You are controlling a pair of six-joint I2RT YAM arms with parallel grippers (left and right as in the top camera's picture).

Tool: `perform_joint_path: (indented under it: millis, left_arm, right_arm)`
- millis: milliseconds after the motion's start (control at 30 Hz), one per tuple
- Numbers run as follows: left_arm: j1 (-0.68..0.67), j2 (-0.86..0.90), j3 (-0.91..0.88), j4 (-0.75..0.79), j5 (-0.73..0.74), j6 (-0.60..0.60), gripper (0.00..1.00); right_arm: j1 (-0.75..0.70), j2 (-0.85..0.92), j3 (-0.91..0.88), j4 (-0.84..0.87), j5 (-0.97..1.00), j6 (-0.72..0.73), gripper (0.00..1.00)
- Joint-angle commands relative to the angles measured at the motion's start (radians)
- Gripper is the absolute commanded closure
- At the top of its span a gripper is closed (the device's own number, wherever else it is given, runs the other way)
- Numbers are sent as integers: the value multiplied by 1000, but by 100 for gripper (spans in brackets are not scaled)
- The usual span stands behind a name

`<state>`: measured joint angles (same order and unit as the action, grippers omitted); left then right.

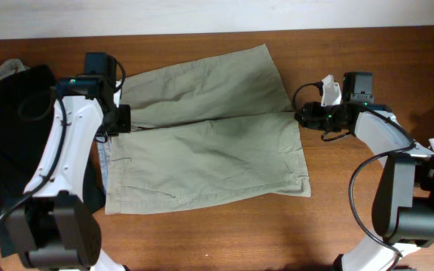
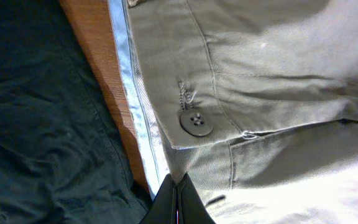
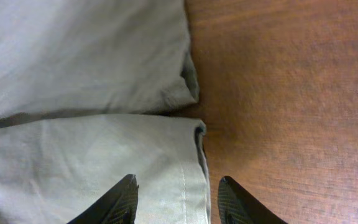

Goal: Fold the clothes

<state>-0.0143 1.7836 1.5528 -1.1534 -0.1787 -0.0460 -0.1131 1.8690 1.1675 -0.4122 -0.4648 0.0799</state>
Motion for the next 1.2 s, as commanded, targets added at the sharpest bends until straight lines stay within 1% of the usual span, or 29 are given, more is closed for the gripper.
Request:
perform_joint_path:
  millis: [0,67,133,167,233,333,367,400,433,467,500,533,567,600,633,733,800,867,900,967,1000,1033,1067,1100,1133,1167]
  left_arm:
    - [7,-115,66,-29,-82,0,100]
    - [9,-101,65,16,-119,2,100]
    - [9,-77,65,55,-121,1,100]
    - [9,-70,65,59,-121,1,100]
    - [9,-65,65,61,-121,1,100]
    - [9,-65,65,61,-121,2,100]
    - [9,-65,65,61,-121,1,100]
    - [9,-65,65,61,-121,1,99]
    - [9,-65,65,61,-121,1,99]
    - [9,-65,65,61,-121,2,99]
    - [9,-65,65,61,-121,2,99]
    - [9,-65,65,61,-121,2,99]
    - [9,-65,65,64,-121,2,99]
    - [9,-65,65,67,-122,9,99]
    - [9,-65,65,68,-121,13,99]
    - [9,-65,65,78,-122,16,100]
    - [9,-65,65,84,-122,16,100]
    - [9,-65,65,56,-121,16,99]
    - [9,-65,65,21,-117,16,96]
    - [9,-65,65,0,-101,15,83]
    - [9,-65,65,-28,-97,-7,62]
    - [9,-65,65,-49,-87,-22,53]
    - [9,-65,65,-70,-43,-22,44]
    - [9,-65,65,-108,46,-22,43]
    - [9,-65,62,-159,115,-22,42]
    - [9,-65,52,-188,132,-22,43]
  right_arm:
    - [1,21,1,-29,35,34,55]
    - [2,21,1,-108,32,27,55]
    - [1,21,1,-289,34,-24,55]
    - [1,21,1,-369,48,-23,59]
    - [1,21,0,-541,59,-25,60]
    - [5,21,-9,-686,54,-58,60]
    - [20,21,-29,-699,55,-58,54]
    - [48,21,-74,-677,55,-57,52]
    - [64,21,-99,-652,55,-55,52]
    - [90,21,-157,-573,54,-13,64]
    - [92,21,-163,-559,55,-11,78]
    - [92,20,-160,-559,55,-12,86]
    - [89,10,-151,-568,59,-32,96]
    - [72,-16,-118,-613,95,-61,96]
    - [55,-40,-80,-661,152,-60,96]
    - [19,-154,26,-771,252,-21,96]
    - [18,-203,32,-798,282,-8,96]
    - [18,-209,31,-850,317,-8,96]
    - [18,-209,31,-863,358,10,96]
    - [18,-209,31,-858,399,34,96]
    - [18,-209,31,-855,423,34,96]
    - [18,-209,31,-855,435,34,96]
    - [18,-209,31,-851,443,35,95]
    - [10,-209,31,-840,454,61,87]
    - [-1,-209,31,-828,454,62,54]
    - [-13,-209,31,-815,454,77,50]
